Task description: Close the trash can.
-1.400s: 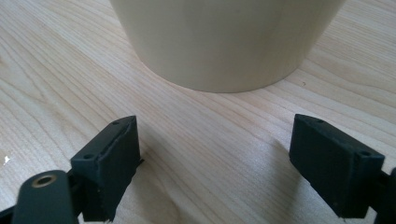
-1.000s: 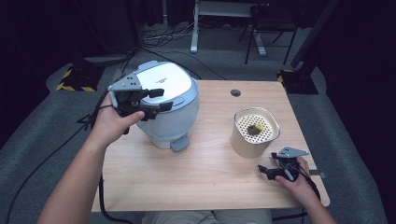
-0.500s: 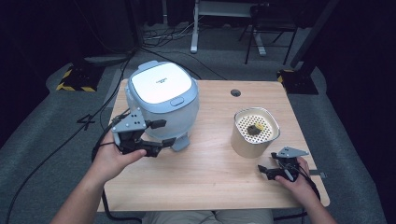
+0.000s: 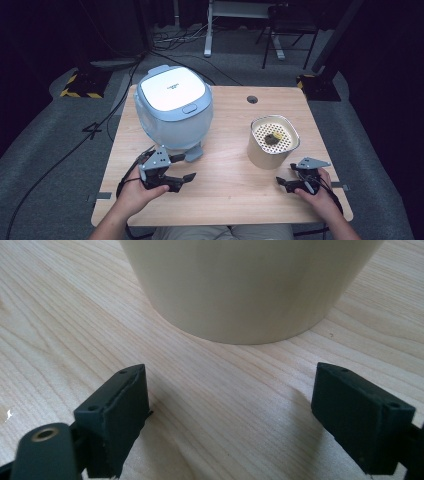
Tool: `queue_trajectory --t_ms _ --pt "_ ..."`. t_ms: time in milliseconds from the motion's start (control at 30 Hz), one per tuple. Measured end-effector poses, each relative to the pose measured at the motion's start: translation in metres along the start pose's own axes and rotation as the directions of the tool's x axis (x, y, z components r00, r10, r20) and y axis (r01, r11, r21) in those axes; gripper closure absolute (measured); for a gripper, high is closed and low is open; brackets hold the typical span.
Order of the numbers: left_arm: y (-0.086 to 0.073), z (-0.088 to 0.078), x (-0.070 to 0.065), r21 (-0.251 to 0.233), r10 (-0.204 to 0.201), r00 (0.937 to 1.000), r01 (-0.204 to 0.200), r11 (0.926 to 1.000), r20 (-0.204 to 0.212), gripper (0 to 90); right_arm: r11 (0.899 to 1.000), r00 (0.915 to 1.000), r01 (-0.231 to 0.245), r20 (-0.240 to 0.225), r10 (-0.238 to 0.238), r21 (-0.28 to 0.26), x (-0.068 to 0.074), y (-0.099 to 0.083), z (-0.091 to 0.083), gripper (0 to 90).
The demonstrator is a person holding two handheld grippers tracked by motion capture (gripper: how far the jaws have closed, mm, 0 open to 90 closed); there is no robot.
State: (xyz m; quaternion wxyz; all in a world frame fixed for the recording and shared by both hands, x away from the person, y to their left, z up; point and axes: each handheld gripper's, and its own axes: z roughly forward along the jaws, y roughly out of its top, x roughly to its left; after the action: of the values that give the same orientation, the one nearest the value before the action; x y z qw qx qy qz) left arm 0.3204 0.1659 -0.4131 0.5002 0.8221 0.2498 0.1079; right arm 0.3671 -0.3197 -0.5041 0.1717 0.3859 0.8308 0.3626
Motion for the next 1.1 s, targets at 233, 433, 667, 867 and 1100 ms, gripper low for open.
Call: queue_trajectory --t_ms 233,433,667,867,1100 --pt "-0.029 0.017 0.005 0.006 -0.056 0.9977 0.056 0.9984 -0.039 27.3 1.000 1.0000 0.000 0.000 0.000 0.000 0.000 0.000 0.000 15.5" --pt "-0.055 0.032 0.012 0.044 -0.091 0.9898 0.097 0.9943 -0.110 24.9 1.000 1.0000 0.000 0.000 0.000 0.000 0.000 0.000 0.000 15.5" --pt "-0.074 0.046 0.012 0.194 -0.054 0.9840 0.087 0.9772 -0.170 19.3 1.000 1.0000 0.000 0.000 0.000 0.000 0.000 0.000 0.000 15.4" --pt "-0.076 0.048 0.012 0.272 -0.062 0.9748 0.120 0.9546 -0.215 18.5 1.000 1.0000 -0.001 -0.002 0.001 0.000 0.000 0.000 0.000 15.5" --pt "-0.076 0.049 0.011 0.280 -0.070 0.9706 0.135 0.9507 -0.230 16.1 1.000 1.0000 0.000 -0.001 0.000 0.000 0.000 0.000 0.000 15.4"
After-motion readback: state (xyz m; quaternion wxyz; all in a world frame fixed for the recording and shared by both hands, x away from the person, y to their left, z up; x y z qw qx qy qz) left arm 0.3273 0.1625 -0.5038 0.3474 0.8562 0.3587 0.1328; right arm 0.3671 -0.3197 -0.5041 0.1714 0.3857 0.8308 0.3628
